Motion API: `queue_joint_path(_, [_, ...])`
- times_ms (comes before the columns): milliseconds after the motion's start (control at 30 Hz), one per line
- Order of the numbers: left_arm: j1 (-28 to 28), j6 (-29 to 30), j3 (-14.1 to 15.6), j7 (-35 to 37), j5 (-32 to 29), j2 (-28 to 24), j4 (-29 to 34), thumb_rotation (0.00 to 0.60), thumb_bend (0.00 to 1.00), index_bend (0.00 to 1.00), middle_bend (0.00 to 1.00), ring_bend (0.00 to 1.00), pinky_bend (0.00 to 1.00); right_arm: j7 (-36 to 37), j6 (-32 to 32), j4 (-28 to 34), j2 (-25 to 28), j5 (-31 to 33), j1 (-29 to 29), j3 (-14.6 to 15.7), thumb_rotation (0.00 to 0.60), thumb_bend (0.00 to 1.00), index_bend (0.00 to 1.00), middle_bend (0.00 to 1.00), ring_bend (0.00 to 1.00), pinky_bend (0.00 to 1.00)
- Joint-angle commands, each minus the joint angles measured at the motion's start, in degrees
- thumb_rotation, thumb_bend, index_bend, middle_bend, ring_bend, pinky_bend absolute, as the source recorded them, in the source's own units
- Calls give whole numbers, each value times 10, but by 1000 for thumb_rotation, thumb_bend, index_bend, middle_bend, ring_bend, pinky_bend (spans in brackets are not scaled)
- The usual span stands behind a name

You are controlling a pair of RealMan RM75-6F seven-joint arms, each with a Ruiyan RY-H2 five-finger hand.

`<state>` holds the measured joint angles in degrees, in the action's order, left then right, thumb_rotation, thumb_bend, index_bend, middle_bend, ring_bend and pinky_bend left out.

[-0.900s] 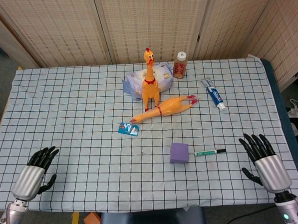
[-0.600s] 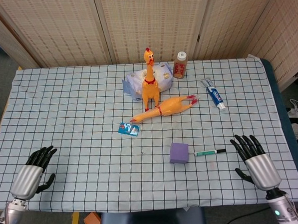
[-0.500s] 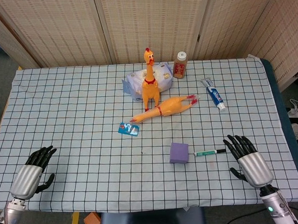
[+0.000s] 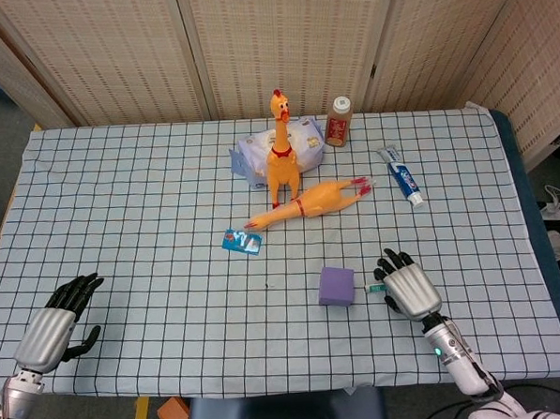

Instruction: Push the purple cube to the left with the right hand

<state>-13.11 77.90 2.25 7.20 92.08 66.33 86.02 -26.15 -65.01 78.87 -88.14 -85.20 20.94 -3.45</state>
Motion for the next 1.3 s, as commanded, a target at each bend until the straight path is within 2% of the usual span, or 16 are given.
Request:
queue_joint_path(33, [0,-1,0,1,-1,-1,0,600,439,0,0,0,118,-5,10,-21,-19,16,9,-8,600,189,435,311,131,258])
queue_joint_path(300, [-4,-9,0,3,-4,0,-2,600,440,0,0,0,117,-10,19,-53,-40,34,15,-6,600,203,479,348,158,266])
queue_joint_path(667, [-5,-5,0,8,1,1,-9,600,439,0,0,0,117,-28,30,-61,-51,56,20,0,600,212,503,352,161,269])
queue_joint_path(867, [-5,-7,-1,7,-2,1,-9,600,439,0,0,0,118,-33,25,-64,-55,58,20,4,600,226,569,399,195,294])
queue_joint_path(1300, [-5,-9,-1,-1,-6,1,-6,600,439,0,0,0,118,-48,6,-65,-52,58,12,14,600,276,888,673,458,485])
